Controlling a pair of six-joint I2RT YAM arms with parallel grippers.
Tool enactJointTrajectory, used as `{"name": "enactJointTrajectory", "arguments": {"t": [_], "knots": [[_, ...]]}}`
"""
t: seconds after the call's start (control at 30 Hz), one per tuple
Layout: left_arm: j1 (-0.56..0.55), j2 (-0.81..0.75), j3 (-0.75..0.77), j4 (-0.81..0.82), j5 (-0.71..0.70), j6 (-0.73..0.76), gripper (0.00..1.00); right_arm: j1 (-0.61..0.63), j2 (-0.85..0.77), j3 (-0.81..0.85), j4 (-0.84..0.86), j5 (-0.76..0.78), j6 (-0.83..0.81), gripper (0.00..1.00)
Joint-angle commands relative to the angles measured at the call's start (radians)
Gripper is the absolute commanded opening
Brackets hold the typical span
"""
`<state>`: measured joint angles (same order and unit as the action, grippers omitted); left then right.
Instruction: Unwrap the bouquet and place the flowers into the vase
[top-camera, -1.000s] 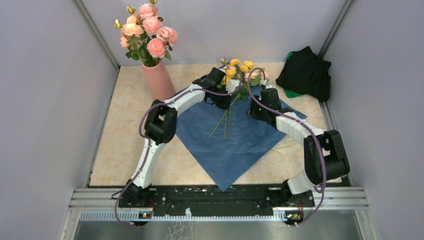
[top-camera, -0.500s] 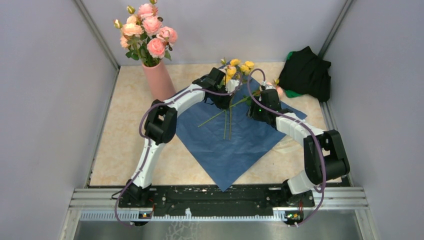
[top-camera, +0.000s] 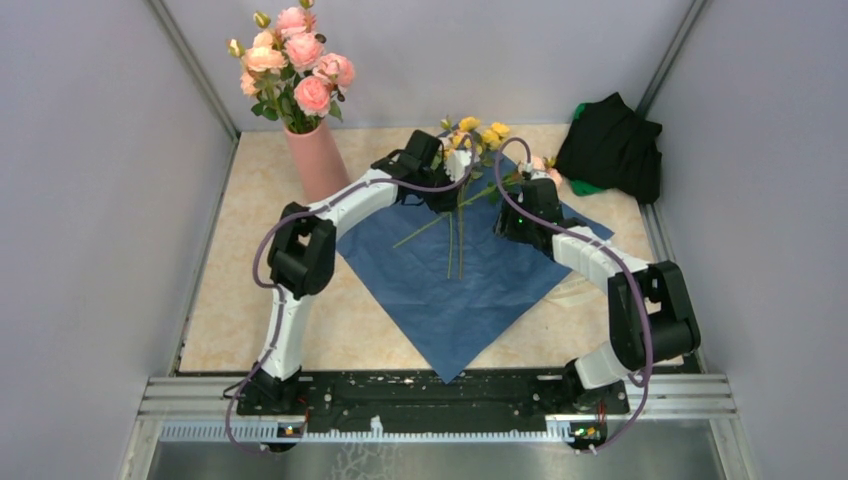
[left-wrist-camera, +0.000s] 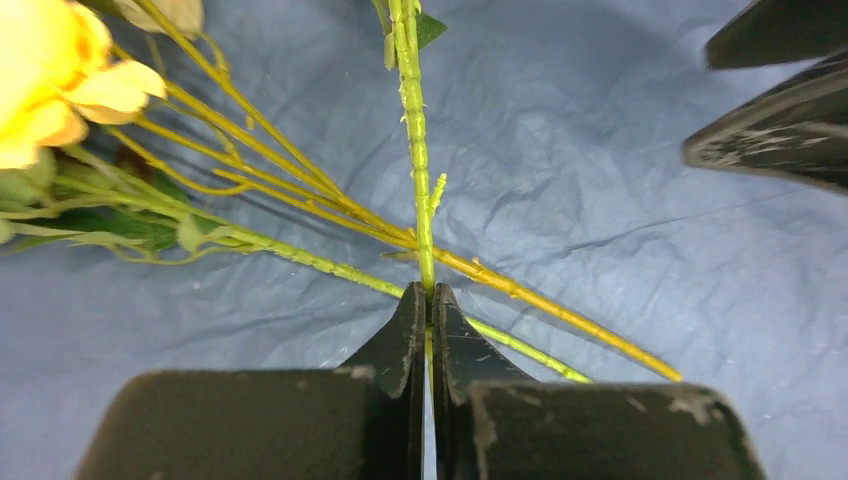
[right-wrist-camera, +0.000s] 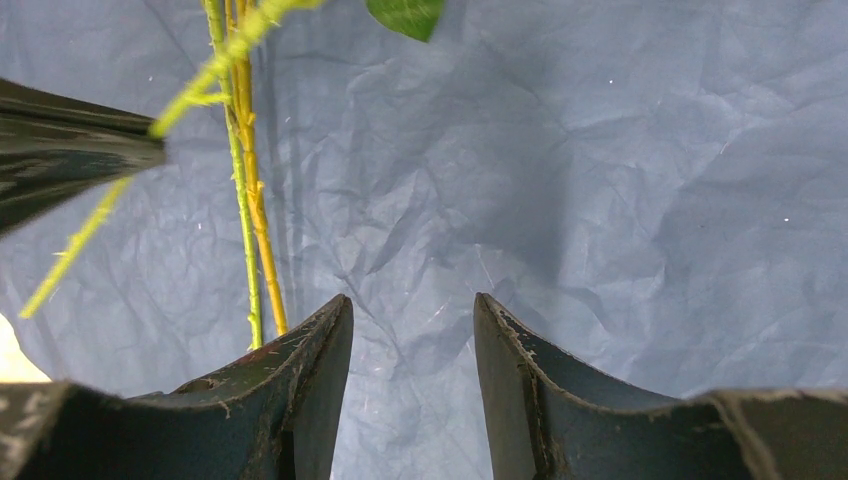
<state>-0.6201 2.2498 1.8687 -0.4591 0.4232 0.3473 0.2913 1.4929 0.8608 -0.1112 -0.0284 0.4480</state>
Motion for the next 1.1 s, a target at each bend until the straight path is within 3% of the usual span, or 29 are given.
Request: {"name": "enactJointTrajectory", "arguments": {"t": [0.0,0.43,0.77,1.07], "knots": [[-0.006,-0.147,-0.046,0.106,0.029,-0.022,0.0,-0.003,-0.056,0.002,0.051,-0.01,-0.004,0.48],[-0.005,-0.375,-0.39,0.374,0.022,-0.113,0.0,-0.002,-0.16,0.088,0.066,-0.073,0.053,0.46],[-0.008,-0.412,-0.446,0.451,0.046,-0.17,0.0,-0.003,-0.145,0.149,0.1,-0.126,0.111,0.46],[-0.01,-0.464,-0.481,0.492,0.017,-0.187,0.0,-0.003,-0.12,0.088,0.317,-0.142,0.304,0.46]]}}
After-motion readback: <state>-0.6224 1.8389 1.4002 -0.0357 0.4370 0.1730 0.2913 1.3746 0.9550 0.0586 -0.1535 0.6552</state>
